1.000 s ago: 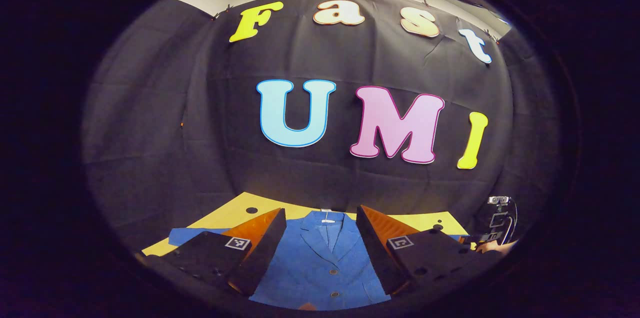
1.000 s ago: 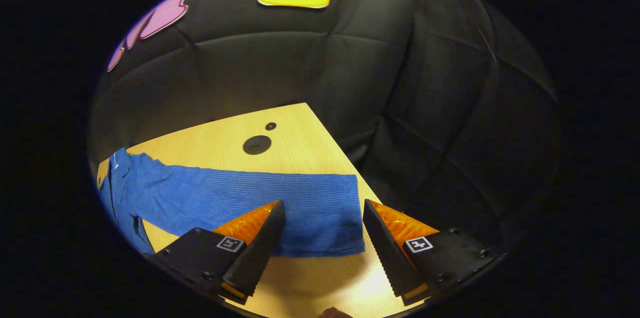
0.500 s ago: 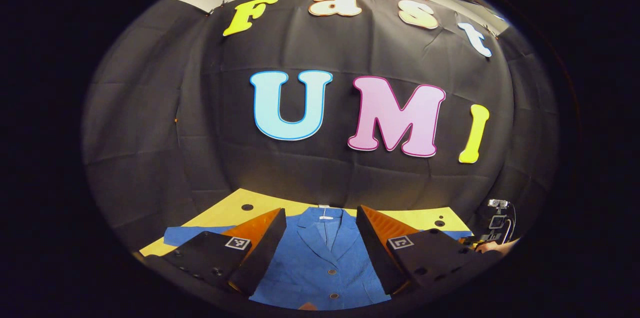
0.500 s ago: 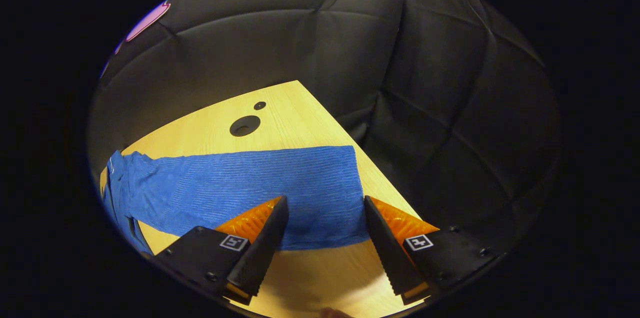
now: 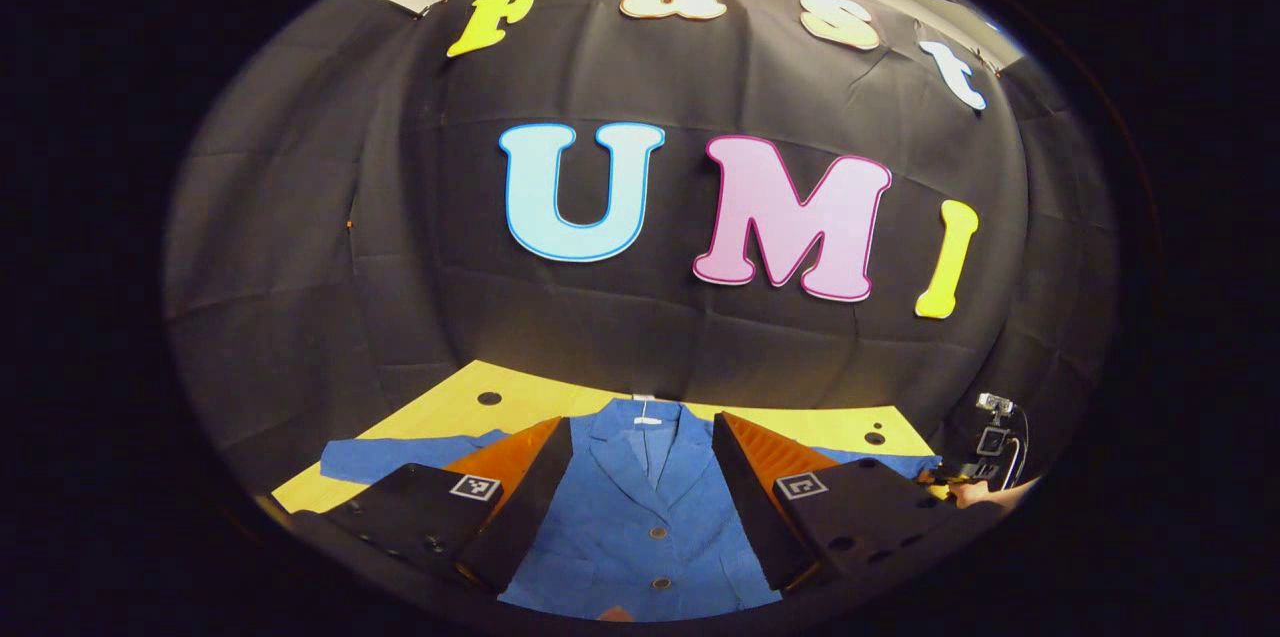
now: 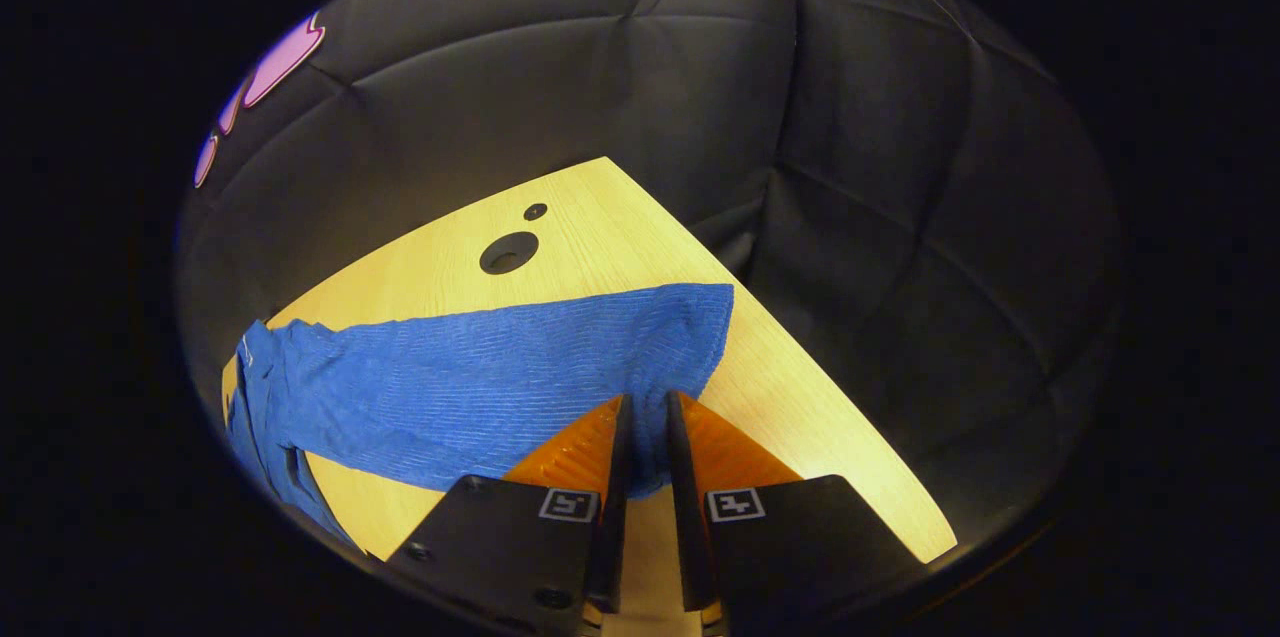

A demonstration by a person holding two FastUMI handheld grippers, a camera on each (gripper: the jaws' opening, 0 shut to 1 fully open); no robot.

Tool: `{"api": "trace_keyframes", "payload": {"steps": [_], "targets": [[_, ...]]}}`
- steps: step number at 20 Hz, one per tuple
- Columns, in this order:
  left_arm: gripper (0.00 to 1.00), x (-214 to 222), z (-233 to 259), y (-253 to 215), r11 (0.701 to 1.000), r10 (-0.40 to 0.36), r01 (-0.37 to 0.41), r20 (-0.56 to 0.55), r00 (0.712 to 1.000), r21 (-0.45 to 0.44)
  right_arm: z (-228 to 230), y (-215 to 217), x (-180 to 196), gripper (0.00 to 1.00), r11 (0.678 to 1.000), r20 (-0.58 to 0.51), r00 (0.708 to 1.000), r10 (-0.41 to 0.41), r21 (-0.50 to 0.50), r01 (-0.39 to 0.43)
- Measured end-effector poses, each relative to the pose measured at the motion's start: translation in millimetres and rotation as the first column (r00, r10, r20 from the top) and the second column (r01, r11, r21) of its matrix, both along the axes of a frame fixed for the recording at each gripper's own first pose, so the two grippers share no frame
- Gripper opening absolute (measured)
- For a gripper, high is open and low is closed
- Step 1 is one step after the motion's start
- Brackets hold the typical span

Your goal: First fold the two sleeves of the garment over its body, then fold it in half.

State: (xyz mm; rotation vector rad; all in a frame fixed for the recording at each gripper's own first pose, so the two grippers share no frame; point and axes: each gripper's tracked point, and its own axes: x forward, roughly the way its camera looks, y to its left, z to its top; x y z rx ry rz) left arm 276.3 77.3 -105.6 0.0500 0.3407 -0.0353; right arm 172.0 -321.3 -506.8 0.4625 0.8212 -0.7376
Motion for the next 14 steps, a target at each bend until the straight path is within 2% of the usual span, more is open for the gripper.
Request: {"api": "trace_keyframes", "payload": {"steps": [2,5,8,10,14], "targets": [[0.82,-6,1,0,1.0,0.003,-0.003,-0.002,1.0,-0.002,-3,0,3,0.07,1.0,-0.006,1.0,-0.011,0.009,0.011],[0.82,-14,11,2,1.0,-0.002,0.002,0.028,1.0,0.009,18,10,3,0.07,0.998,-0.003,0.999,0.039,-0.039,-0.039],[0.82,-27,19,1,1.0,-0.027,0.027,0.06,0.998,-0.002,80,27,15,0.07,0.992,0.09,0.992,0.088,-0.1,-0.079],[0.82,-34,22,-1,0.998,-0.059,0.061,0.071,0.996,-0.027,129,51,19,0.07,0.986,0.157,0.98,0.122,-0.13,-0.102],[0.82,-54,27,13,0.986,-0.134,0.141,0.077,0.988,-0.093,171,115,43,0.06,0.964,0.173,0.957,0.234,-0.167,-0.205]]}}
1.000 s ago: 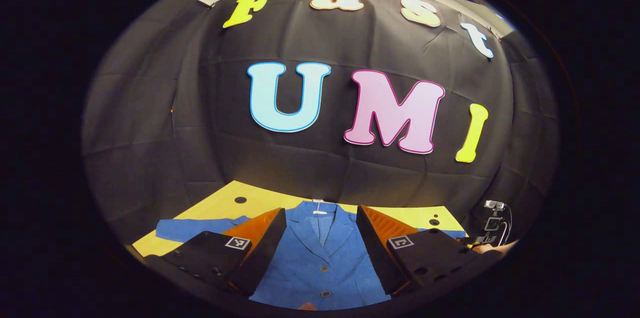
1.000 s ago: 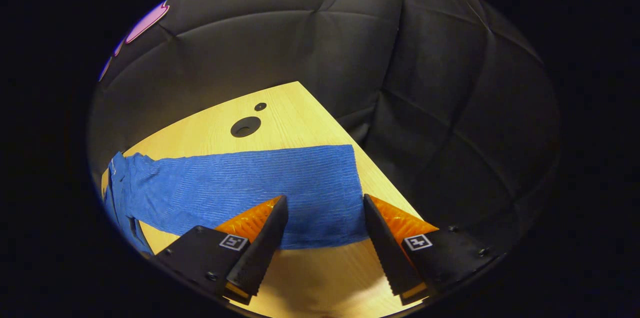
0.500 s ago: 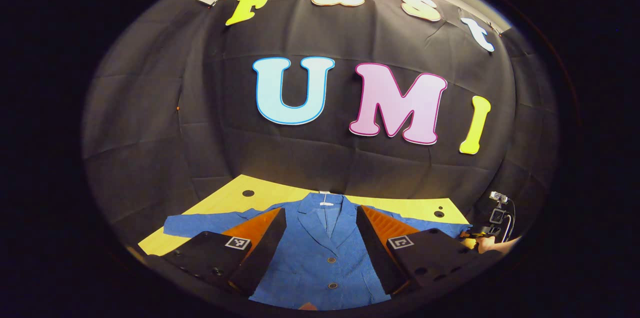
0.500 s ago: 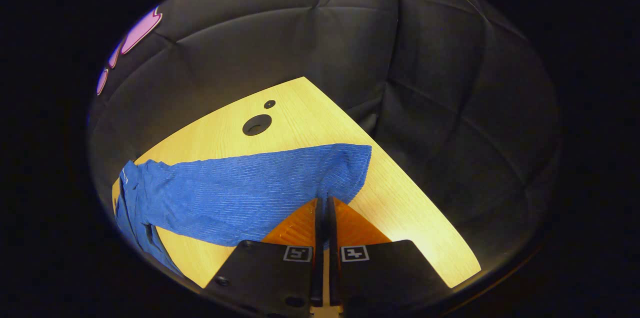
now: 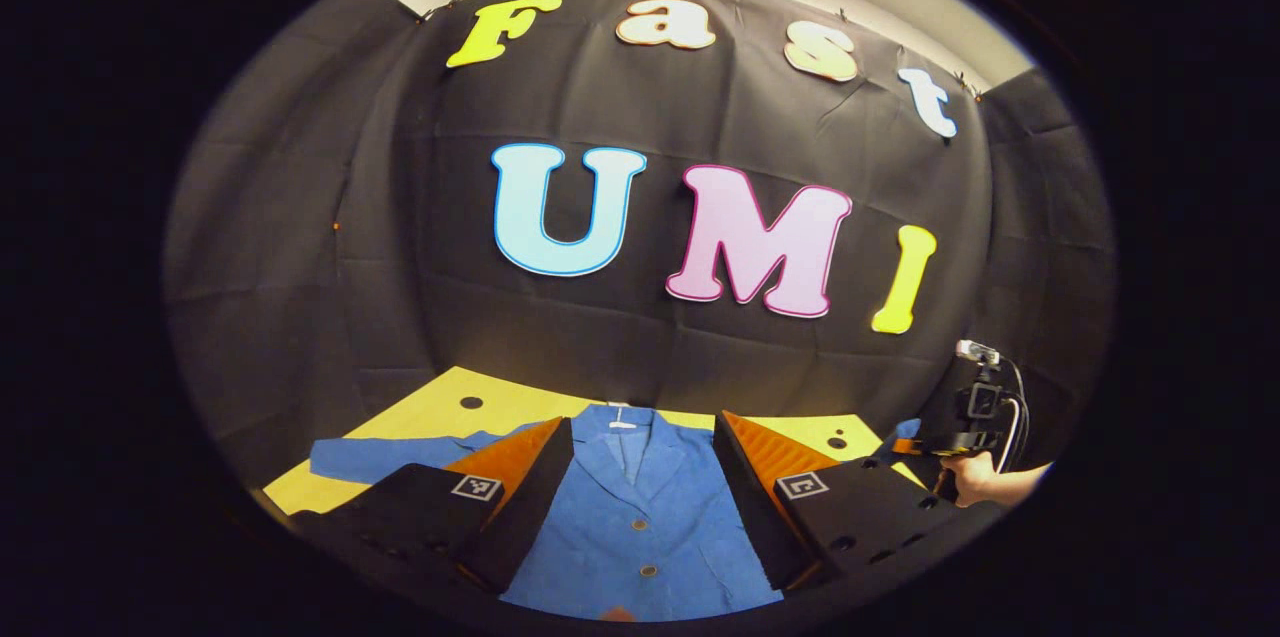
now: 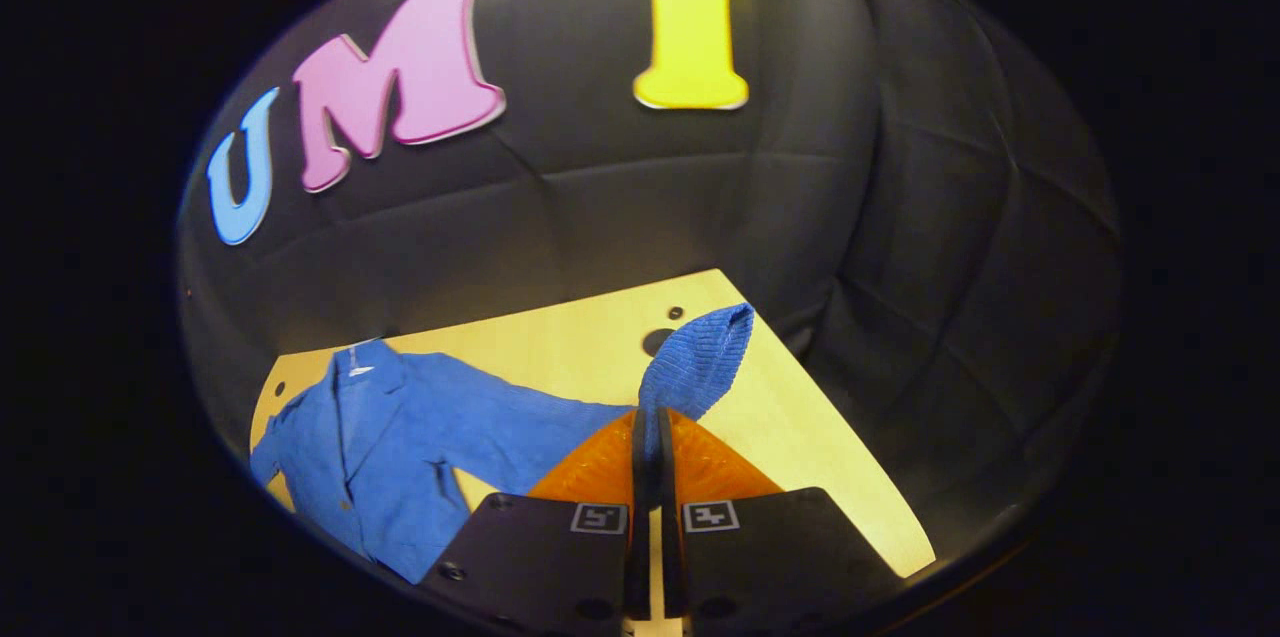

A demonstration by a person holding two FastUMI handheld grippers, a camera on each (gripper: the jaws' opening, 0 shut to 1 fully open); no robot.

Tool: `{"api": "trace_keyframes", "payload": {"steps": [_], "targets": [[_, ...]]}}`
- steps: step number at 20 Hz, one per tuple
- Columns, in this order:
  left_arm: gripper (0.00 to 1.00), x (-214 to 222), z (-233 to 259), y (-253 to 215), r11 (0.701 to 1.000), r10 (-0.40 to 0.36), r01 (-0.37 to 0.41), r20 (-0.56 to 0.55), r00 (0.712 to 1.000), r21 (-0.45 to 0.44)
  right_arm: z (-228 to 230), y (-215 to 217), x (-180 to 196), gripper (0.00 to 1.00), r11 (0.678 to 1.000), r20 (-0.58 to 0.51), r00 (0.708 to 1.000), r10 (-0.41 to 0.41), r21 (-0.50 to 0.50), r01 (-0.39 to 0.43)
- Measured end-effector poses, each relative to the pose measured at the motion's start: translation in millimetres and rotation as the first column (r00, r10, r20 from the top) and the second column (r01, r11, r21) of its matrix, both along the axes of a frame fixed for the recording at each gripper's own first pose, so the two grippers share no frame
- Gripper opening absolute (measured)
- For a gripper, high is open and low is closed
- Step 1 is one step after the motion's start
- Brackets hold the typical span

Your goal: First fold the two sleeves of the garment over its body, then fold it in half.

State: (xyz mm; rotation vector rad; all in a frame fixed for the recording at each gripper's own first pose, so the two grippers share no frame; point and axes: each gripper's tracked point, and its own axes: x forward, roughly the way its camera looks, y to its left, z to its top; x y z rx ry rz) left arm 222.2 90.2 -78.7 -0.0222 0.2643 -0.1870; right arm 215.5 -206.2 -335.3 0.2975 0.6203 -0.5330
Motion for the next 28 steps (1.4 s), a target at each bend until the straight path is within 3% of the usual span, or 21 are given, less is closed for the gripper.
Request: {"api": "trace_keyframes", "payload": {"steps": [3,6,13,18,21,24,28], "targets": [[0.82,-15,6,49,0.999,0.031,-0.031,0.002,1.0,-0.012,27,64,48,0.06,0.995,0.029,0.995,0.097,-0.018,-0.097],[0.82,-30,-10,109,0.991,0.134,-0.133,-0.04,0.99,0.025,52,146,106,0.06,0.98,0.082,0.976,0.2,-0.003,-0.201],[0.82,-77,-1,207,0.941,0.331,-0.33,-0.005,0.944,0.077,68,333,189,0.06,0.892,0.128,0.888,0.442,0.037,-0.45],[0.82,-107,-12,250,0.893,0.443,-0.437,-0.042,0.895,0.108,19,451,220,0.06,0.815,0.062,0.817,0.573,0.068,-0.576],[0.82,-122,-22,269,0.863,0.505,-0.499,-0.094,0.858,0.082,-31,496,223,0.06,0.769,-0.003,0.775,0.632,0.12,-0.627],[0.82,-140,-22,287,0.832,0.554,-0.545,-0.097,0.827,0.105,-70,517,226,0.06,0.757,-0.066,0.757,0.65,0.151,-0.636],[0.82,-152,-19,308,0.803,0.592,-0.579,-0.079,0.802,0.145,-89,553,219,0.07,0.726,-0.067,0.745,0.664,0.295,-0.621]]}}
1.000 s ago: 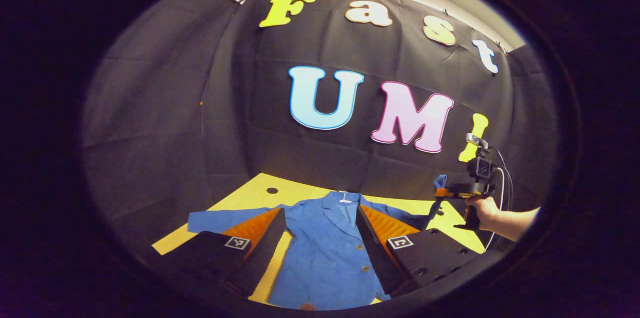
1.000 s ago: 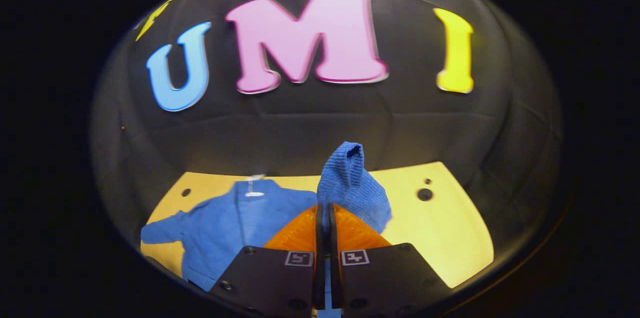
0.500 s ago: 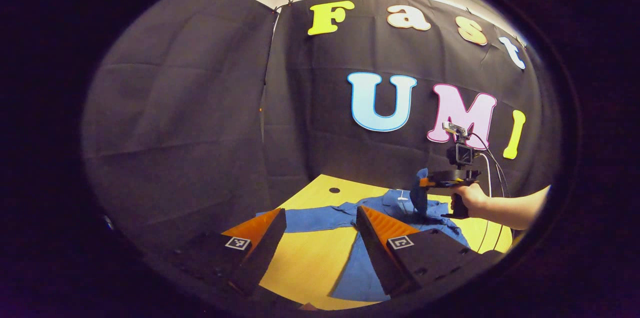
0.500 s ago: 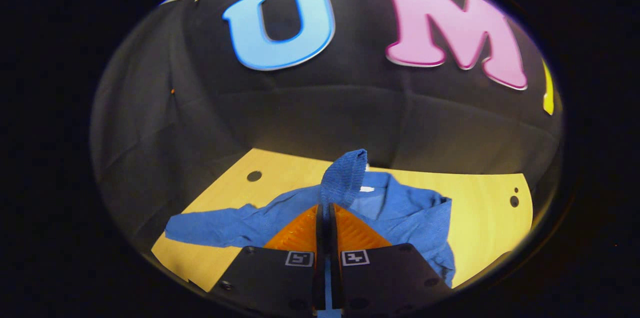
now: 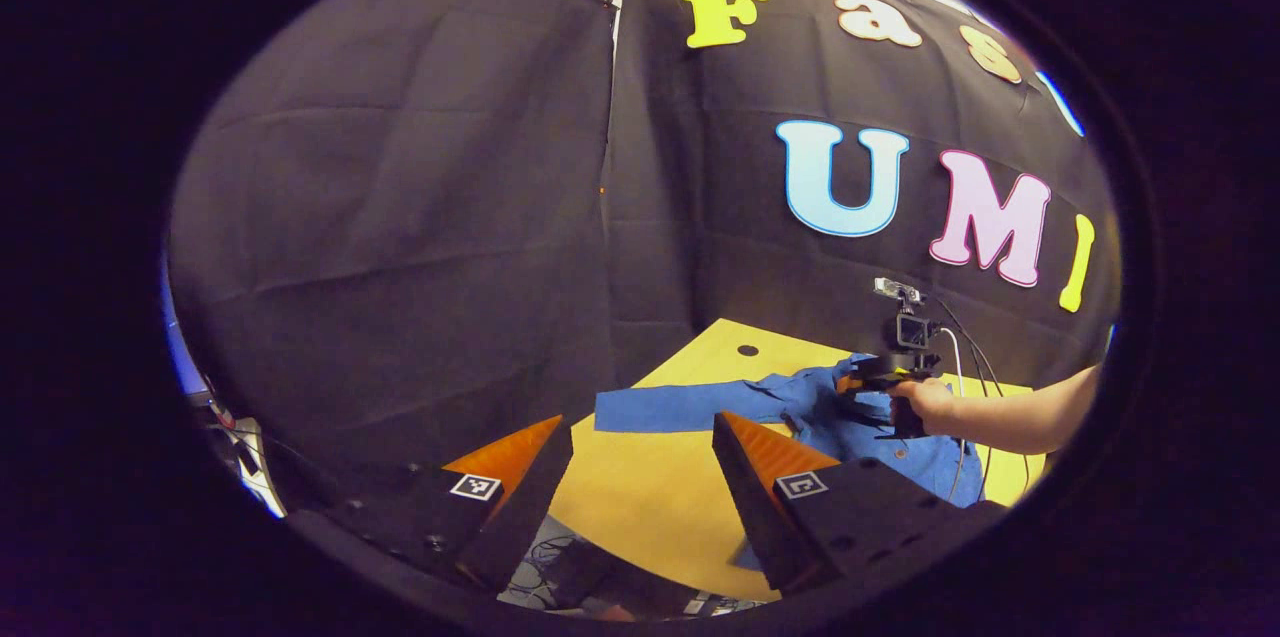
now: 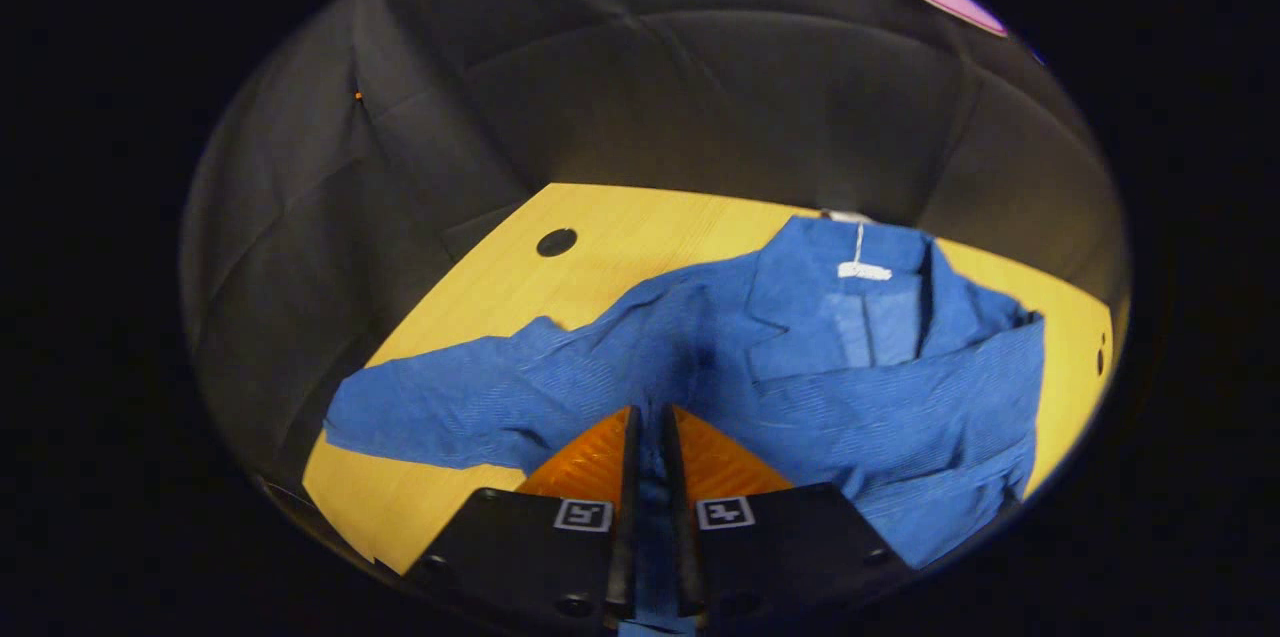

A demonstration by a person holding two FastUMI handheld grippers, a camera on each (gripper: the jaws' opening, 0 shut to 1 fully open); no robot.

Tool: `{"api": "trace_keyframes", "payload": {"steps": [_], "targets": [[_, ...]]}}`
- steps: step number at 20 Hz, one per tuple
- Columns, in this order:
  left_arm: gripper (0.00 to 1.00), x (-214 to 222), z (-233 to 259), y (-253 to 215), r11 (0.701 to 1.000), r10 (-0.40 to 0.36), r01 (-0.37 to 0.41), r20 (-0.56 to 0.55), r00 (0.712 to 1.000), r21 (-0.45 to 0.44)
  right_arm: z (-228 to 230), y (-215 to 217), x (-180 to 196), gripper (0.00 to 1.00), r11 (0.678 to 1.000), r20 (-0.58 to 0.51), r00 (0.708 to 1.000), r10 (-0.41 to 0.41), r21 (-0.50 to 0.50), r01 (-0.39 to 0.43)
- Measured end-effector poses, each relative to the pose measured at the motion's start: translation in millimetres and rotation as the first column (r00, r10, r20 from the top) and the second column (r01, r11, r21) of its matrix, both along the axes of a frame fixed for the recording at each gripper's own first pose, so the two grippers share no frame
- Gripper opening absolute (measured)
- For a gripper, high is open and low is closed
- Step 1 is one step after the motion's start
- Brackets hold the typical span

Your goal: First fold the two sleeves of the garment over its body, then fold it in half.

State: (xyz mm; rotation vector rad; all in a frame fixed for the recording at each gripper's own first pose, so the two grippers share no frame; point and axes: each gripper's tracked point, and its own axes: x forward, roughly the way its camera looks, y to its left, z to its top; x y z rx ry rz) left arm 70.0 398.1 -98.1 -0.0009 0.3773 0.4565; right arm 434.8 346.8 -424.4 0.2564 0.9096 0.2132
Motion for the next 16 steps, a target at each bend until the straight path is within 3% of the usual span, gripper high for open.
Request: {"api": "trace_keyframes", "payload": {"steps": [1,3,4,6,7,9,10,12,14,15,16], "targets": [[0.82,1,-1,1,1.0,0.004,-0.004,-0.001,1.0,-0.01,2,5,0,0.2,1.0,0.002,1.0,0.012,0.015,-0.012],[0.82,2,-3,1,0.999,0.005,-0.005,-0.002,1.0,-0.036,11,20,0,0.17,0.997,0.027,0.998,0.052,0.046,-0.054],[0.82,3,-3,0,0.999,0.003,-0.003,0.001,1.0,-0.041,14,27,1,0.29,0.995,0.034,0.996,0.079,0.051,-0.08],[0.82,6,-1,1,0.999,-0.004,0.004,0.008,1.0,-0.036,23,25,-4,0.28,0.994,0.056,0.992,0.111,0.013,-0.112],[0.82,8,1,2,1.0,-0.01,0.01,0.013,1.0,-0.029,34,23,-5,0.36,0.993,0.078,0.99,0.121,-0.005,-0.121],[0.82,13,6,2,1.0,-0.022,0.023,0.027,0.999,-0.017,63,9,-3,0.4,0.991,0.151,0.98,0.127,-0.053,-0.12],[0.82,16,10,0,0.999,-0.031,0.032,0.036,0.999,-0.015,83,1,-3,0.47,0.99,0.199,0.971,0.131,-0.08,-0.118],[0.82,22,17,0,1.0,-0.024,0.024,0.061,0.998,-0.005,123,-15,-9,0.49,0.985,0.293,0.945,0.143,-0.135,-0.108],[0.82,29,24,1,1.0,-0.014,0.013,0.097,0.995,0.011,166,-28,-21,0.94,0.984,0.379,0.914,0.145,-0.15,-0.094],[0.82,34,28,3,1.0,-0.011,0.01,0.106,0.994,0.013,183,-37,-27,0.9,0.985,0.413,0.901,0.133,-0.152,-0.076],[0.82,39,26,6,1.0,-0.003,0.001,0.109,0.994,0.012,203,-45,-33,0.95,0.989,0.444,0.889,0.113,-0.14,-0.056]]}}
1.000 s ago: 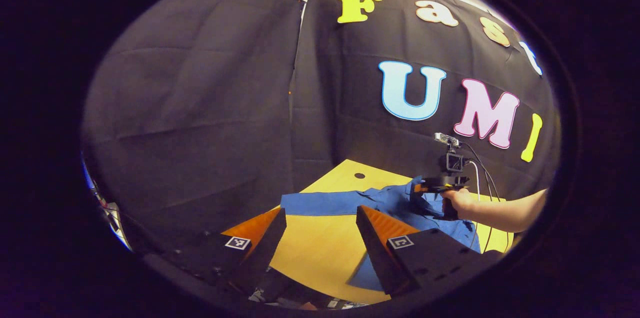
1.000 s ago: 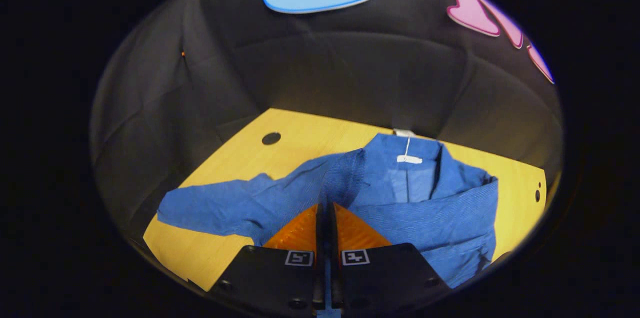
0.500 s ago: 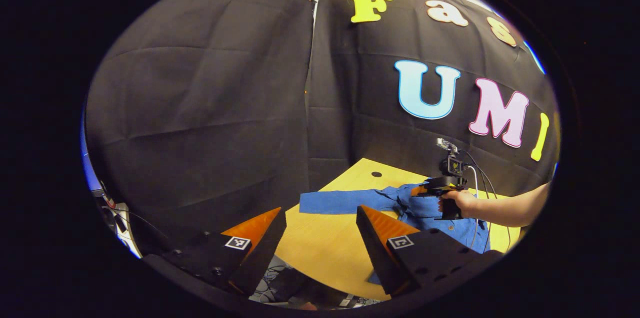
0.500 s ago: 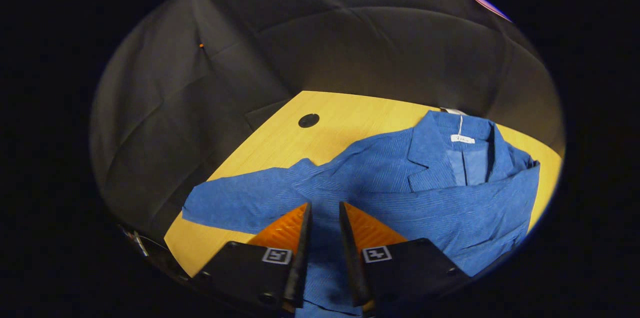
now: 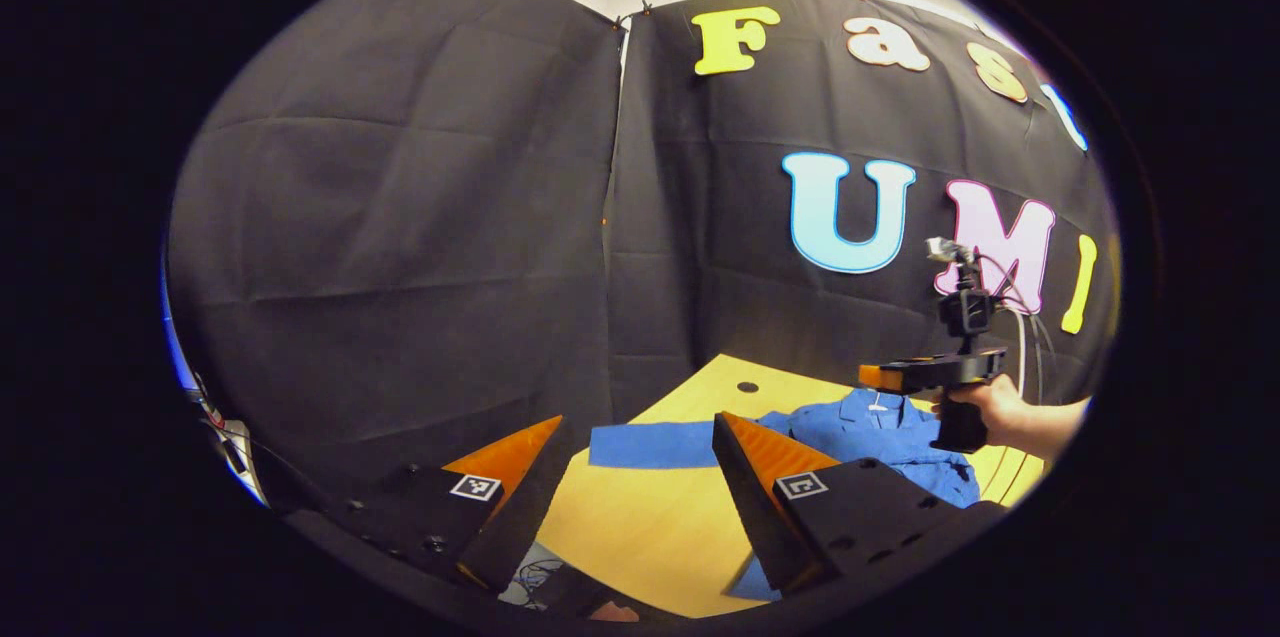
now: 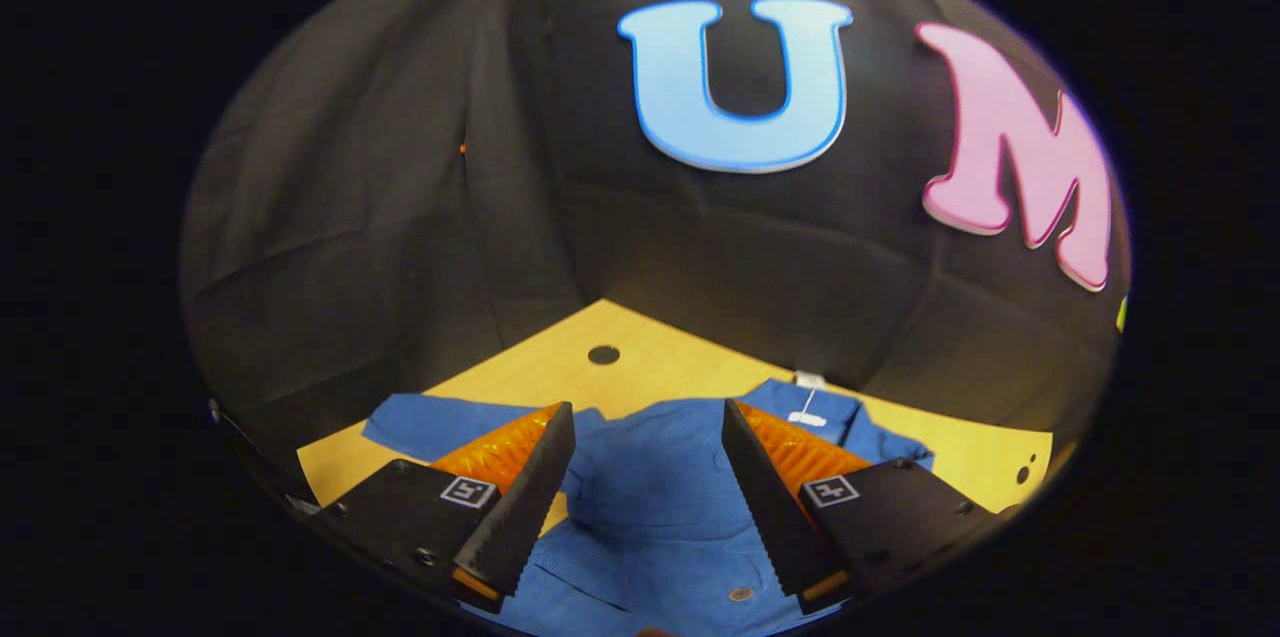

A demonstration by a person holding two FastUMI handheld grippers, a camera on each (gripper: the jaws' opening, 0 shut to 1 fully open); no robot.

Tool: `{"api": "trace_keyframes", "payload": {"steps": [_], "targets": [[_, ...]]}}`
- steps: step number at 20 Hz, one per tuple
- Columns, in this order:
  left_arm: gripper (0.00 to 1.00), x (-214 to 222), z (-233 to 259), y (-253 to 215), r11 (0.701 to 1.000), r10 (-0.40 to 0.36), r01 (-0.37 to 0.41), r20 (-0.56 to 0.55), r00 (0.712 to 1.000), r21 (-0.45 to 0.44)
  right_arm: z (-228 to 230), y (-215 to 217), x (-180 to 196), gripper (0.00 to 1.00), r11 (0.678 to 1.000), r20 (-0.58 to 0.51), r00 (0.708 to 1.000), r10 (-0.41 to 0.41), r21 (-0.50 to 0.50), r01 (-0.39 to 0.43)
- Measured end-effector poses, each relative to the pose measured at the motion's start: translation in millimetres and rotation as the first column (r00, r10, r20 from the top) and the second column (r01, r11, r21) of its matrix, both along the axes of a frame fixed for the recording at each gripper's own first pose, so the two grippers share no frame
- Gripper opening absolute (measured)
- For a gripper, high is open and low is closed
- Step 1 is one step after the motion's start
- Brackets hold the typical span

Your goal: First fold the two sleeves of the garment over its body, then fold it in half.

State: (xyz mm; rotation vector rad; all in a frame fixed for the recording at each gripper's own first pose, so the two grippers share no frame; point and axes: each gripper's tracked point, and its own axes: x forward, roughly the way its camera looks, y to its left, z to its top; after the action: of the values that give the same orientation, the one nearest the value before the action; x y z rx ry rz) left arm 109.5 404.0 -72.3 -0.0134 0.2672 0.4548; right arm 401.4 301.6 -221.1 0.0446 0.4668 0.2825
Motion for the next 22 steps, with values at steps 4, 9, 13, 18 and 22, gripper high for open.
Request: {"api": "trace_keyframes", "payload": {"steps": [4,9,13,18,22], "targets": [[0.82,31,-11,19,0.999,-0.005,0.006,0.021,1.0,-0.047,87,-34,-39,0.96,0.997,0.149,0.986,-0.071,0.045,0.065],[0.82,92,-61,65,0.997,-0.024,0.019,-0.071,0.997,-0.074,147,-105,-102,0.96,0.988,0.252,0.956,-0.149,0.071,0.135],[0.83,145,-117,114,1.0,-0.022,0.021,-0.223,0.975,-0.007,153,-165,-156,0.96,0.977,0.268,0.94,-0.211,0.018,0.214],[0.85,175,-193,142,0.989,0.005,-0.068,-0.427,0.904,-0.133,99,-229,-207,0.95,0.948,0.218,0.934,-0.284,-0.084,0.308],[0.84,195,-225,167,0.981,0.017,-0.106,-0.467,0.884,-0.164,60,-259,-221,0.95,0.932,0.093,0.933,-0.348,-0.075,0.355]]}}
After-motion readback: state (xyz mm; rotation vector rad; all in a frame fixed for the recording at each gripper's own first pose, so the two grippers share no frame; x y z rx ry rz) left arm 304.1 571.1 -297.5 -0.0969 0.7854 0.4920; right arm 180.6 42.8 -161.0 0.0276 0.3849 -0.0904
